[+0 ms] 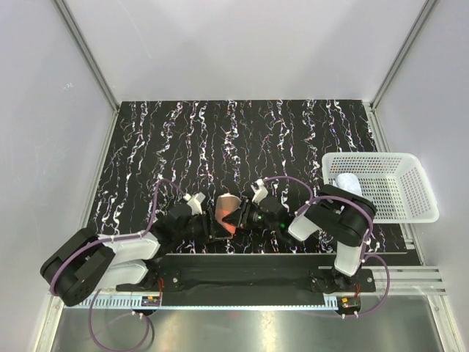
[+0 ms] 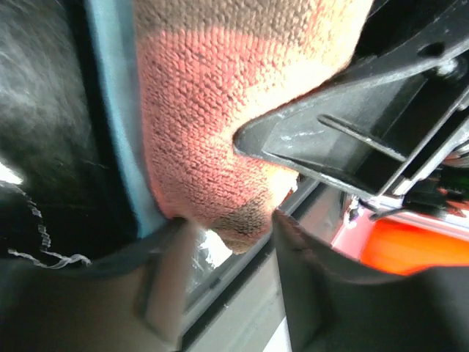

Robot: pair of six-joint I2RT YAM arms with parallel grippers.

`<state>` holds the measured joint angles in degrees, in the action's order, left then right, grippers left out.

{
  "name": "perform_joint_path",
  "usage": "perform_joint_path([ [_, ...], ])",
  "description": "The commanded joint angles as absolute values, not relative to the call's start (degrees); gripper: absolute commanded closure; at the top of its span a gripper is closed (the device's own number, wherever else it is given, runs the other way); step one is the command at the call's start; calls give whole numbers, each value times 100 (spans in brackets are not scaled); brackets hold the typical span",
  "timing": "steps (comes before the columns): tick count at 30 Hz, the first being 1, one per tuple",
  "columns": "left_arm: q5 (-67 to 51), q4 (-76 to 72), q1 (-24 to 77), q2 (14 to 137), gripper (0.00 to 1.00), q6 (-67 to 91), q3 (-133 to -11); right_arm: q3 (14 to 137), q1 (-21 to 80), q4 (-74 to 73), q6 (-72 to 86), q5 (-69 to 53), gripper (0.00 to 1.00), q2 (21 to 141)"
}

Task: Roll the towels
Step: Place the rolled towel into the container

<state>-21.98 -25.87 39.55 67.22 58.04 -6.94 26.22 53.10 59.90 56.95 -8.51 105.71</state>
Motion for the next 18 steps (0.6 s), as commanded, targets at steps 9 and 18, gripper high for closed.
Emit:
perform_joint_path([
  [9, -1363, 1377, 3929, 4634, 17, 4019, -2539, 3602, 3695, 1772, 4071, -1625, 95, 7614],
  [18, -861, 2206, 3929, 4087, 16, 3832, -2909, 6547, 1435, -3918, 1575, -1116, 100, 6504],
])
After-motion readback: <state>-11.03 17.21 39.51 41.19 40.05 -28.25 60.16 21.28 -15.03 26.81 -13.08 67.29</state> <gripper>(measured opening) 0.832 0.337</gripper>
